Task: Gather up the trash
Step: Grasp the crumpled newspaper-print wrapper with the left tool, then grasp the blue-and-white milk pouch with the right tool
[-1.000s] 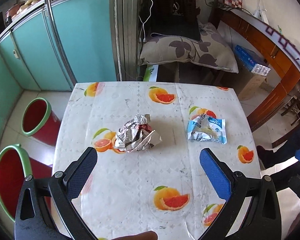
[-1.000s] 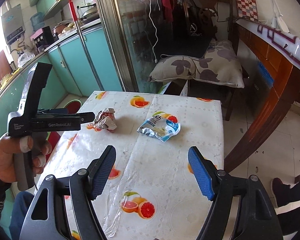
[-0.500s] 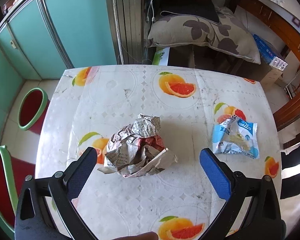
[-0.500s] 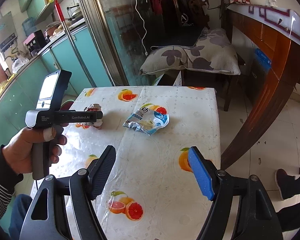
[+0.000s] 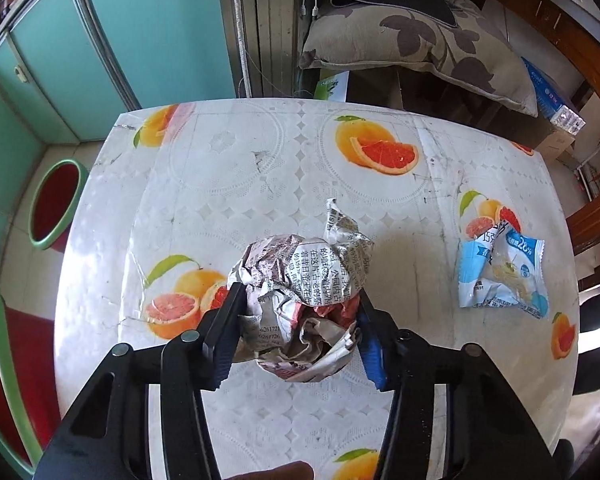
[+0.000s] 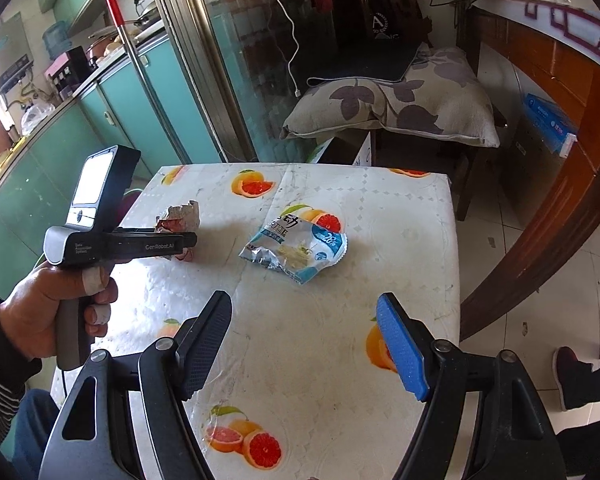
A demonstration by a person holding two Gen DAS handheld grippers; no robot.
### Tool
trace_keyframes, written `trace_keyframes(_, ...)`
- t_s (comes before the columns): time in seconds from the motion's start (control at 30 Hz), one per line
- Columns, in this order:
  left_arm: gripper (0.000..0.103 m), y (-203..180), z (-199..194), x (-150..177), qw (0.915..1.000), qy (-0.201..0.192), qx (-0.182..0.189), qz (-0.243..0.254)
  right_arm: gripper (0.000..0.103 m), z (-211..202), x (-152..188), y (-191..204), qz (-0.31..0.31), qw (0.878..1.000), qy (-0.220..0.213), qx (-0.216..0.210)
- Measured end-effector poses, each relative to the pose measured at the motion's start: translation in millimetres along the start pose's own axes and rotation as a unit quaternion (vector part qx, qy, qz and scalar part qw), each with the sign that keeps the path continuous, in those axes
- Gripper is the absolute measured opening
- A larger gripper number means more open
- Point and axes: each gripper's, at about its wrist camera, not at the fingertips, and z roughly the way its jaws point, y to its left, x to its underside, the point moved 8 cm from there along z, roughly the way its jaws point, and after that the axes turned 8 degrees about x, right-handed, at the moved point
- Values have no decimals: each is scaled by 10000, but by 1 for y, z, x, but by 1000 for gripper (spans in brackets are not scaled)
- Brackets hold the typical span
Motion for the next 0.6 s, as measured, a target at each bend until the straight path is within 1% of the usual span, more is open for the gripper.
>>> trace_keyframes(0.07,45,5,-5,-1,10000,-60,-1,-4,75,13,-5,6,-98,9999,37,-53)
trace_keyframes(0.17,45,11,-19,-1,9997,-236,-24,44,75,35,-13,15,-213,9997,110,-81)
trace_keyframes(0.2,45,13,-25,-1,9995,-297,-20,53,79,43,-15,18,-248,9996,145,-68)
trace_keyframes(0.23,45,16,-31,0,9994,-352,-23,55,89,52,-18,21,-271,9994,204,-38)
trace_keyframes(0.33,45,25,-47,1,9987,-504,-42,50,90,74,-26,26,-173,9993,328,-90)
trace_keyframes(0.47,45,34,-63,4,9979,-649,5,-29,90,102,-37,24,-77,9991,412,102)
trace_keyframes(0.6,45,40,-76,9,9972,-744,85,-75,91,133,-41,28,-379,9964,590,472)
